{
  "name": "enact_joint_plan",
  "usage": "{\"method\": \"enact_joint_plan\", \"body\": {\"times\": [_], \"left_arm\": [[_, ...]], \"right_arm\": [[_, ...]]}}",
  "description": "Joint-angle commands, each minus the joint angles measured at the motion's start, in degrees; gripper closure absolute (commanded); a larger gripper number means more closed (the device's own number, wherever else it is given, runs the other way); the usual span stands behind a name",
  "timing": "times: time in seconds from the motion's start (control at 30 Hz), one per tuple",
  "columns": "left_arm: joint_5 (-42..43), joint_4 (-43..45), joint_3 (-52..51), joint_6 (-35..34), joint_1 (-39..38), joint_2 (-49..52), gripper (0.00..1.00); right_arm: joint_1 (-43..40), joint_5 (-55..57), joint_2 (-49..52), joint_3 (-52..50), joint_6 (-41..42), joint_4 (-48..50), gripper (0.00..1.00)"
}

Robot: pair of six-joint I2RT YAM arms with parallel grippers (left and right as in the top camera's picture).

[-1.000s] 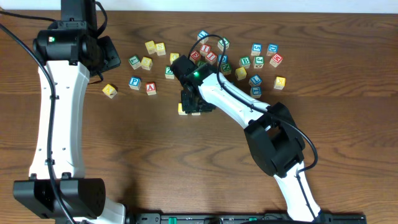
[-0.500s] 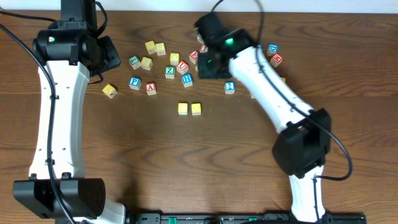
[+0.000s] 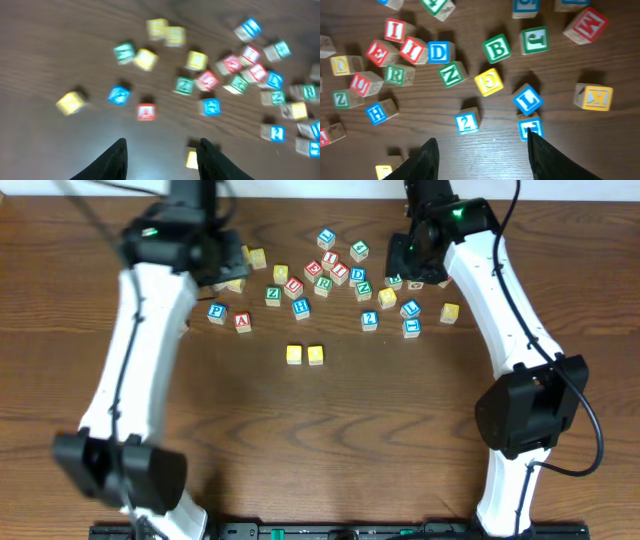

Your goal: Spell out CORL

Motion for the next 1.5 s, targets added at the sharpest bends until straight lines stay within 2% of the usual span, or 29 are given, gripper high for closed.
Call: {"method": "enact_joint_plan", "body": {"times": [0.0,0.17,0.4,0.43,0.57,0.83,1.47], "left_arm": [[1.0,0.1,6.9,2.7,-4.3,8.5,0.56],[1.0,2.9,18.0,7.2,-10.3,22.8,0.56],[0.9,9.7,18.4,11.1,-14.4,32.2,0.54],[0.9,10.5,18.4,11.1,-14.9,33.3,0.50],[0.4,12.0,18.4,12.2,-15.1,35.6,0.49],[-6.5,14.8,17.9,14.7,-14.8,39.5,0.49],[-6.3,15.5,16.6,14.4,-14.7,40.5,0.50]], "right_arm": [[-2.6,-0.4,-1.6,1.1,-1.0,-0.9,0.48],[-4.7,-0.1,-1.6,1.1,-1.9,-3.1,0.46],[-6.6,0.0,-1.6,1.1,-3.0,-5.6,0.46],[-6.8,0.0,-1.6,1.1,-3.6,-5.9,0.46],[-6.8,0.3,-1.6,1.1,-4.5,-6.6,0.45],[-6.8,0.3,-1.6,1.0,-5.8,-7.1,0.43],[-6.6,0.3,-1.6,1.0,-5.9,-7.4,0.41]]}}
